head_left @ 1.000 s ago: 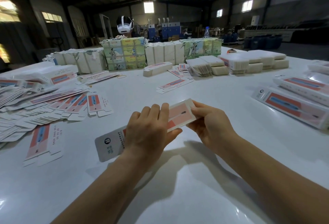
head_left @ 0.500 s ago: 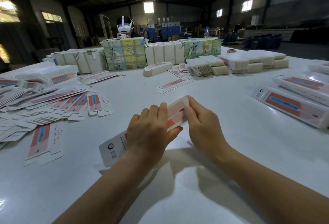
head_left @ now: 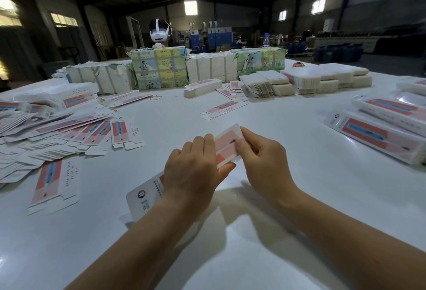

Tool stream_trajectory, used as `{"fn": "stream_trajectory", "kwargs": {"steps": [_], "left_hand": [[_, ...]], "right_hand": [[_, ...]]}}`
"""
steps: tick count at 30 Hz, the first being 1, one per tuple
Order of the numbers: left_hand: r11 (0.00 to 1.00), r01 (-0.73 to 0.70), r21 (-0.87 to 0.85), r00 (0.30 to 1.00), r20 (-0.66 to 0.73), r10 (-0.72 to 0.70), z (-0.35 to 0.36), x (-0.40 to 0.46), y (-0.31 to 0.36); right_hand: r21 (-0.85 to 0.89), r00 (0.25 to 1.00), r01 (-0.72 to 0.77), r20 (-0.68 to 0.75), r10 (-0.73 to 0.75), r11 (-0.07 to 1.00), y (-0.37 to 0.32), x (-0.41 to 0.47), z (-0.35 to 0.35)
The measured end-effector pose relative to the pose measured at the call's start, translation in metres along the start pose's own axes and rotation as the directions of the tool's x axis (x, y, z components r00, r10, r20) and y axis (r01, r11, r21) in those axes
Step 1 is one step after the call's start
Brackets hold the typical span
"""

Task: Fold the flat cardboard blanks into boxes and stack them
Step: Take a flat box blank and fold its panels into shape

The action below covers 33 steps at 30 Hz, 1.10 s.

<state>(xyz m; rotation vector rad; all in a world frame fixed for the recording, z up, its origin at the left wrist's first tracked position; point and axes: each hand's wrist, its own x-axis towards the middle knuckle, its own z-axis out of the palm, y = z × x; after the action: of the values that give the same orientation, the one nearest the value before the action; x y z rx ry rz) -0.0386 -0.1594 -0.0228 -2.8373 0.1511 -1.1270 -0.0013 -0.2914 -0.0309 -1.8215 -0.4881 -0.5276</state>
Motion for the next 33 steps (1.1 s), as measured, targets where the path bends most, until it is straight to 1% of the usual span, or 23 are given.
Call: {"fn": "stream_trajectory", "kwargs": {"steps": [4, 11, 13, 16, 17, 19, 23, 27, 29, 31, 33], "left_hand": [[0.999, -0.014, 0.052, 1.0, -0.013, 0.015, 0.0, -0.001, 0.001], [0.99, -0.061, 0.131, 0.996, -0.061, 0.07, 0.001, -0.002, 0.0], [0.987, -0.063, 0.144, 0.995, -0.072, 0.074, 0.001, -0.002, -0.001], [0.987, -0.07, 0.145, 0.994, -0.075, 0.082, 0.001, 0.0, 0.0], [0.986, -0.078, 0.148, 0.993, -0.076, 0.09, 0.001, 0.0, 0.001], [0.987, -0.086, 0.137, 0.992, -0.079, 0.097, 0.0, -0.001, 0.005], [0.99, -0.086, 0.108, 0.993, -0.077, 0.095, 0.0, -0.002, 0.009], [0.99, -0.09, 0.106, 0.993, -0.064, 0.097, -0.001, -0.003, 0.01], [0.993, -0.082, 0.084, 0.995, -0.045, 0.086, -0.001, -0.003, 0.008], [0.997, -0.065, 0.041, 0.998, -0.012, 0.066, -0.001, -0.002, 0.005], [1.0, -0.018, -0.014, 0.999, 0.032, 0.019, -0.003, -0.001, 0.002]], "right_hand": [[-0.039, 1.0, 0.018, 0.01, -0.018, 0.999, 0.0, 0.0, -0.002], [-0.054, 0.999, 0.038, 0.007, -0.037, 0.998, 0.005, 0.003, -0.004], [-0.01, 1.0, 0.005, 0.018, -0.005, 1.0, 0.004, 0.004, -0.004], [0.155, 0.992, -0.128, 0.043, 0.123, 0.98, 0.001, 0.006, -0.001], [0.177, 0.989, -0.144, 0.045, 0.138, 0.974, 0.001, 0.006, -0.001], [0.149, 0.992, -0.121, 0.036, 0.117, 0.981, 0.003, 0.006, -0.001], [0.034, 0.999, -0.034, -0.011, 0.034, 0.999, 0.005, 0.002, -0.003], [-0.041, 1.0, -0.025, -0.014, 0.024, 0.999, 0.004, 0.001, -0.001], [-0.022, 0.999, -0.036, -0.012, 0.036, 0.999, 0.004, 0.002, -0.001], [0.04, 0.994, -0.104, 0.042, 0.102, 0.994, 0.003, 0.003, 0.001], [0.087, 0.984, -0.165, 0.086, 0.157, 0.982, 0.003, 0.004, 0.002]]}}
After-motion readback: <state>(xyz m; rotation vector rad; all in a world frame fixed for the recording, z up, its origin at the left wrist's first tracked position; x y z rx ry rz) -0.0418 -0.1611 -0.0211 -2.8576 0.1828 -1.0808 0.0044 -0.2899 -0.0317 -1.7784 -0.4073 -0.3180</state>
